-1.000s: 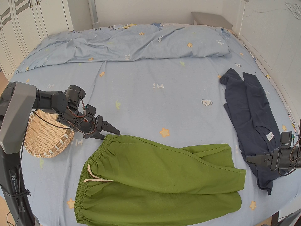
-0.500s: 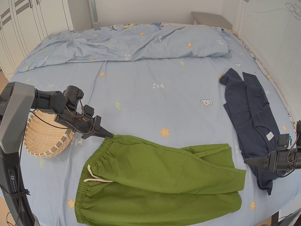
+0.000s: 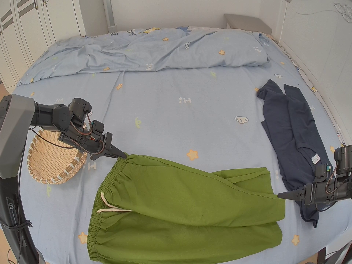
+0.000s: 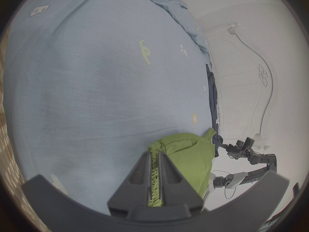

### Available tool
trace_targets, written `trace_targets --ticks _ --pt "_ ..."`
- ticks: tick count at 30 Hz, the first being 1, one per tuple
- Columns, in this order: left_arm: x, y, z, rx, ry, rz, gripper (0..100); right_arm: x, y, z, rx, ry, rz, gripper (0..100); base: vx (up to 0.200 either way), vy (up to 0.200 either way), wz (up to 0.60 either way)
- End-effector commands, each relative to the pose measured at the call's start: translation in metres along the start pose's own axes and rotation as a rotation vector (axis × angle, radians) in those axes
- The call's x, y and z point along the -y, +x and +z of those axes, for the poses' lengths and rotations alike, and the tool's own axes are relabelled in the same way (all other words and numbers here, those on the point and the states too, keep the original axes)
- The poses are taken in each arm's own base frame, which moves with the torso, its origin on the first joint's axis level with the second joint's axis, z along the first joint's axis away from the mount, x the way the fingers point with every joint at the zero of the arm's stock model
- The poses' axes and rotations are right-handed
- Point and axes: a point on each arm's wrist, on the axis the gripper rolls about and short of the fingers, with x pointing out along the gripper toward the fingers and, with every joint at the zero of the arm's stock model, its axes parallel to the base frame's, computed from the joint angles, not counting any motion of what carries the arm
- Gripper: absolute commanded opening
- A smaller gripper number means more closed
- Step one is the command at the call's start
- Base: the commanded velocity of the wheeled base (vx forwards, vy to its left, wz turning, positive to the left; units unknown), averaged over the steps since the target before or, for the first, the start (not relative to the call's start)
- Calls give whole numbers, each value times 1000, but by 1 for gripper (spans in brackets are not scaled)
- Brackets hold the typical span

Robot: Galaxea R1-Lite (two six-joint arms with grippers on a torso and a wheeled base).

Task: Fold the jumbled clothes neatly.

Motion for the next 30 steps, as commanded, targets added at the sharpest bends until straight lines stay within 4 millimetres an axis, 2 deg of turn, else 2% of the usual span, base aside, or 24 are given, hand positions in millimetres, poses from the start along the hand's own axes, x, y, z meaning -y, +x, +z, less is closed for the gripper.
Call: trace_targets --ticks 1,8,22,29,30 --pt "1 -2 0 6 4 0 0 8 10 -4 -48 36 -2 100 0 0 0" --pt "2 -2 0 5 5 1 0 13 15 -5 -67 53 -25 100 0 0 0" --pt "2 -3 0 6 4 2 0 27 38 -10 -89 50 -38 100 0 0 0" --pt "3 -4 -1 5 3 2 0 28 40 -6 -63 34 -35 100 0 0 0" --pt "3 -4 -1 5 3 2 0 29 40 -6 -62 35 -35 0 0 0 0"
